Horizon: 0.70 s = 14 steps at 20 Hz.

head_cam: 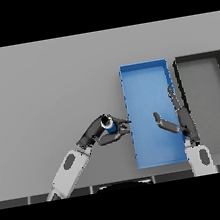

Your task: Pick up the blue pipe and place it into the blue bin.

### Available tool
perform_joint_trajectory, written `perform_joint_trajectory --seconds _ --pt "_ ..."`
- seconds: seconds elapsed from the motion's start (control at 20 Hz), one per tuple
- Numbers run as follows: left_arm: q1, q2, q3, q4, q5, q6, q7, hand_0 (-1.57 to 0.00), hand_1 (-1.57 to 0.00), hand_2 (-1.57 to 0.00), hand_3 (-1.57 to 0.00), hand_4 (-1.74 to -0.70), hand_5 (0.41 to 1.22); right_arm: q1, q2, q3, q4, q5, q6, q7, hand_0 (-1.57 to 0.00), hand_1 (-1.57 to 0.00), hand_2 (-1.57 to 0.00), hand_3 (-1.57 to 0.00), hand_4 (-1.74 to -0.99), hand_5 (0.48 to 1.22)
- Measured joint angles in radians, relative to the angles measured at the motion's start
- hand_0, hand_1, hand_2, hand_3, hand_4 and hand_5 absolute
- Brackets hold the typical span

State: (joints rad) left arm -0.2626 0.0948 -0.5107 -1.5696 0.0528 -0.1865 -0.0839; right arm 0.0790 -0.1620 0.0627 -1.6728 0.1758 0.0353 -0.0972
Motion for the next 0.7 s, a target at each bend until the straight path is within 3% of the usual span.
perform_joint_trajectory --seconds 0.2,0.3,0.5,0.55,0.6,0.7 --pt "0.006 -0.003 0.02 -0.001 -0.011 -0.016 0.015 -1.57 -1.57 -1.57 -1.57 -1.47 1.22 0.052 0.011 0.013 -0.044 0.046 -0.041 -0.024 0.0 0.0 0.0 0.0 -1.138 0.643" --pt "0.013 -0.011 0.019 -0.003 -0.023 -0.025 0.01 -1.57 -1.57 -1.57 -1.57 -1.47 1.22 0.105 0.026 0.027 -0.097 0.086 -0.078 -0.02 0.0 0.0 0.0 0.0 -1.188 0.643" --pt "0.018 -0.025 0.025 -0.003 -0.04 -0.046 0.006 -1.57 -1.57 -1.57 -1.57 -1.47 1.221 0.164 0.035 0.04 -0.184 0.117 -0.105 -0.011 0.0 0.0 -0.04 0.0 -1.195 0.648" --pt "0.018 -0.026 0.03 0.005 -0.044 -0.053 0.009 -1.57 -1.57 -1.57 -1.57 -1.47 1.221 0.165 0.043 0.039 -0.21 0.051 -0.067 -0.048 0.0 -0.01 -0.07 0.0 -1.198 0.641" --pt "0.016 -0.036 0.027 -0.002 -0.049 -0.056 0.016 -1.57 -1.57 -1.57 -1.57 -1.47 1.221 0.158 0.038 0.036 -0.232 -0.028 -0.01 -0.043 0.0 -0.02 -0.09 0.0 -1.202 0.624" --pt "0.021 -0.048 0.031 -0.005 -0.055 -0.063 0.019 -1.57 -1.57 -1.57 -1.57 -1.47 1.221 0.116 -0.002 0.041 -0.286 -0.162 0.098 0.058 0.0 -0.03 -0.12 0.0 -1.215 0.607"
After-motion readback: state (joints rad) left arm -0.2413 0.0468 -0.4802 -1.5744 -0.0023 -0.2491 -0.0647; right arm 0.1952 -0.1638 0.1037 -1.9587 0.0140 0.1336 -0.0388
